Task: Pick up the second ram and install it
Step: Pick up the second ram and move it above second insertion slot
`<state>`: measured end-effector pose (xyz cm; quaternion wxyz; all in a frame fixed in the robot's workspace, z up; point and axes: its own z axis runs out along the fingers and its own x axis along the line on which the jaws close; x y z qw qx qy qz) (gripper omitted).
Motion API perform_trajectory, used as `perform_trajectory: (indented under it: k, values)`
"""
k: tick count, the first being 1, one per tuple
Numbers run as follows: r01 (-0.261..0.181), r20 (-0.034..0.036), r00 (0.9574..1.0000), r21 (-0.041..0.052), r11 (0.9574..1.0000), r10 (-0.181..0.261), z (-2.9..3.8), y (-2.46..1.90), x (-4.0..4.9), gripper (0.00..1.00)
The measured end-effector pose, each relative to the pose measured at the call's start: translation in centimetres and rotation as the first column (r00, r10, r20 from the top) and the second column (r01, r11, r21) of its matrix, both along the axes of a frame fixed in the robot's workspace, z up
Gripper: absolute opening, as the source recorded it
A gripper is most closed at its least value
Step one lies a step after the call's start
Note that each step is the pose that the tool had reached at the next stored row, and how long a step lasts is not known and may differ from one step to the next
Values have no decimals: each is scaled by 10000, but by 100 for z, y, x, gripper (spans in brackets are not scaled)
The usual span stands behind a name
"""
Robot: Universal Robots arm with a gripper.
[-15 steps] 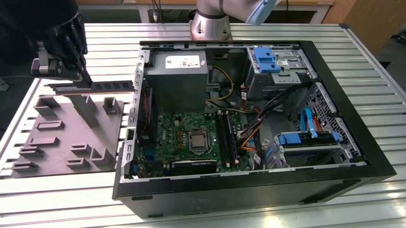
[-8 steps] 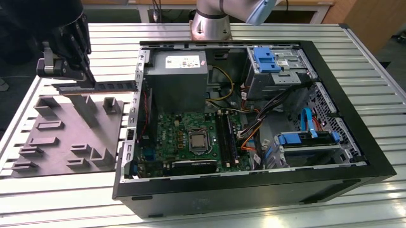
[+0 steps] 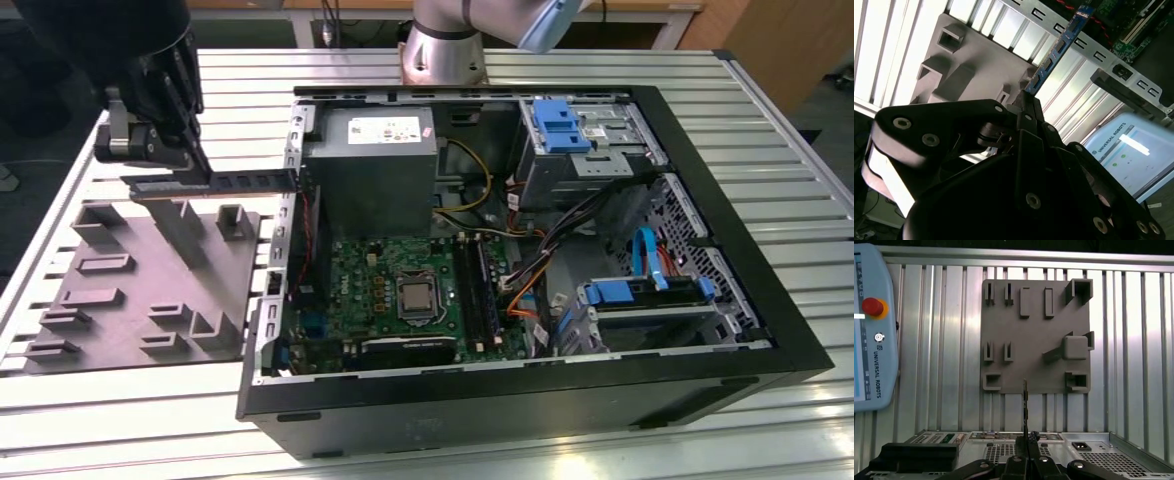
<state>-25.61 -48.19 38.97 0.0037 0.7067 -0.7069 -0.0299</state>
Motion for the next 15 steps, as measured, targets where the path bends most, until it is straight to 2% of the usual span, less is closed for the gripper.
perform_trajectory:
  k: [15]
  values:
    - [0,0,10000,0,10000,0,0,0,156,12]
